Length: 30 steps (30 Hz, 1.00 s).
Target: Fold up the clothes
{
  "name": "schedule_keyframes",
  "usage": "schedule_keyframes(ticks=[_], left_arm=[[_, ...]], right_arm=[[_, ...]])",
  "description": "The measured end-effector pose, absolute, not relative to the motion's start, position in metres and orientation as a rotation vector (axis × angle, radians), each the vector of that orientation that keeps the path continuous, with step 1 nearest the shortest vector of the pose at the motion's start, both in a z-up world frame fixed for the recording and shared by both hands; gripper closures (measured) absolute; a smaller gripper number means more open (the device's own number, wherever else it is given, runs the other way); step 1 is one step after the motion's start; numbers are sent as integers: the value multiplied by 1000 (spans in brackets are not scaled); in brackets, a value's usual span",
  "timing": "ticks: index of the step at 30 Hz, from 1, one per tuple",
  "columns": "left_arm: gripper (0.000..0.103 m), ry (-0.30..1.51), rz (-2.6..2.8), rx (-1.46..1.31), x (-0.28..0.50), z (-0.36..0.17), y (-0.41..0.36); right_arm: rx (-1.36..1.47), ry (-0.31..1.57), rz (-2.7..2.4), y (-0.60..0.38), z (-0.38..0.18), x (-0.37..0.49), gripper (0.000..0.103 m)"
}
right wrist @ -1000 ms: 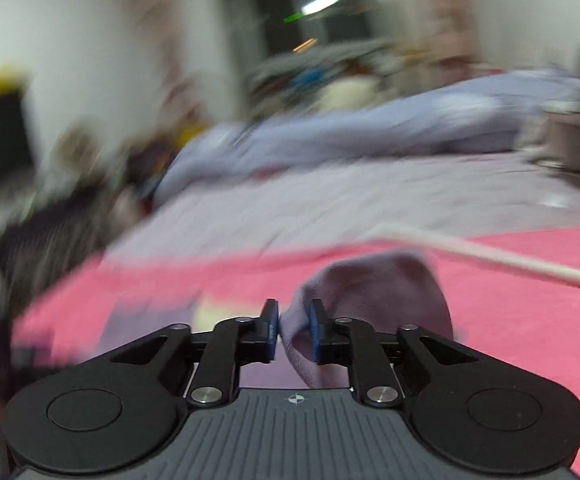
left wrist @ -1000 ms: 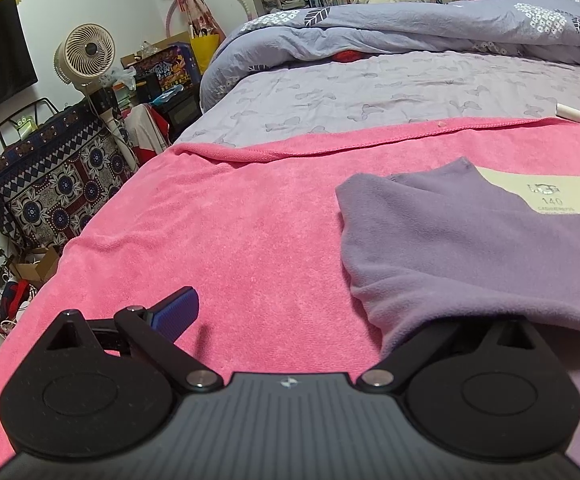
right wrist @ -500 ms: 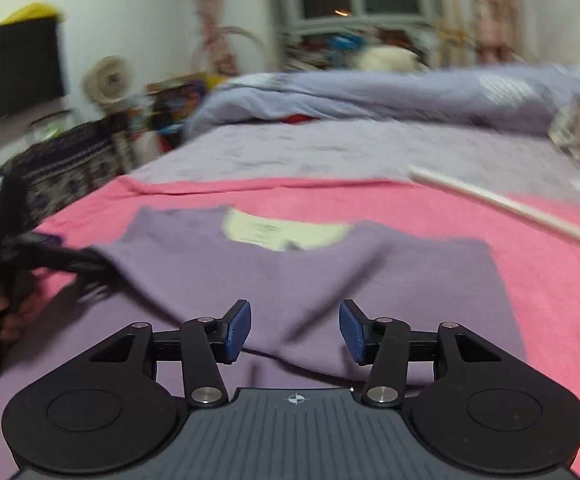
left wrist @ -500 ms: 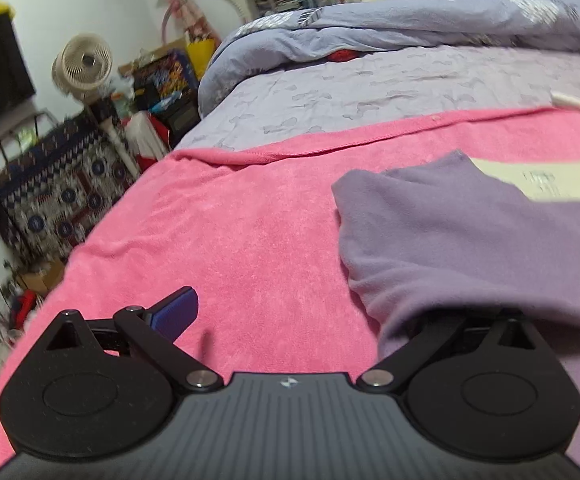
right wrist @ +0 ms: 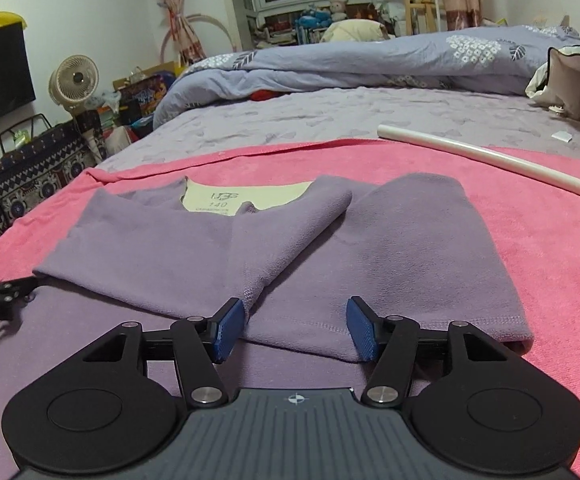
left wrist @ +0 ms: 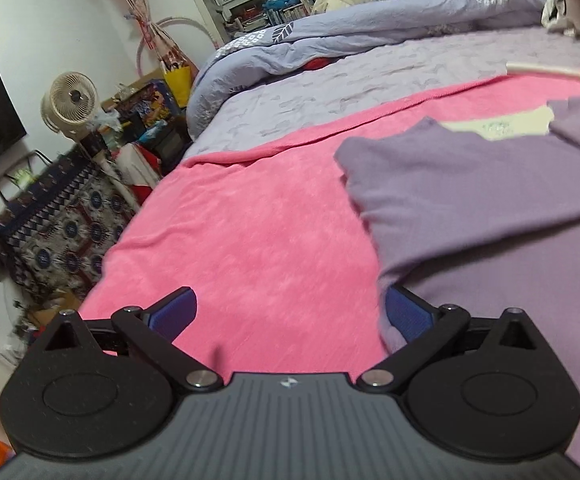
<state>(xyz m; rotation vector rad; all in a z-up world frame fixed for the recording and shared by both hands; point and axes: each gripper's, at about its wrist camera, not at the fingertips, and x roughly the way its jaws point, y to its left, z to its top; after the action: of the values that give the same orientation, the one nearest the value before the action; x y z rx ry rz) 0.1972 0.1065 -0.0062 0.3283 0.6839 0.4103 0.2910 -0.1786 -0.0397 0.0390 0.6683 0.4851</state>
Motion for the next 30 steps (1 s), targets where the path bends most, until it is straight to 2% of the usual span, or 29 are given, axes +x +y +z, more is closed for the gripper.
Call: schedule_keyframes(ticks=[3,6,9,13,14,15,17,25,30], left_arm=[[1,661,431,387,192,4,96],[1,638,452,446,187,15,86],[1,605,292,372,201,41,65],[1,638,174,319,248,51,27],[1,643,167,333,260,48,15],[1,645,166,357,273,44,4],[1,652,170,407,299,34,-19],[3,746,201,504,365,-35,-65],[7,727,220,391,362,-31,-53]], right_arm=[[37,670,510,-178,-41,291,33],[16,666,513,-175,-41,290,31],[46,647,524,-181,-39,288,32],[305,581,542,-225,-42,284,36],[399,558,535,-241,-44,283,39],[493,535,528,-257,-47,282,47],[563,518,516,-270,-49,282,54],[648,500,475,-287,-51,285,55],[666,504,464,-289,-53,286,54]])
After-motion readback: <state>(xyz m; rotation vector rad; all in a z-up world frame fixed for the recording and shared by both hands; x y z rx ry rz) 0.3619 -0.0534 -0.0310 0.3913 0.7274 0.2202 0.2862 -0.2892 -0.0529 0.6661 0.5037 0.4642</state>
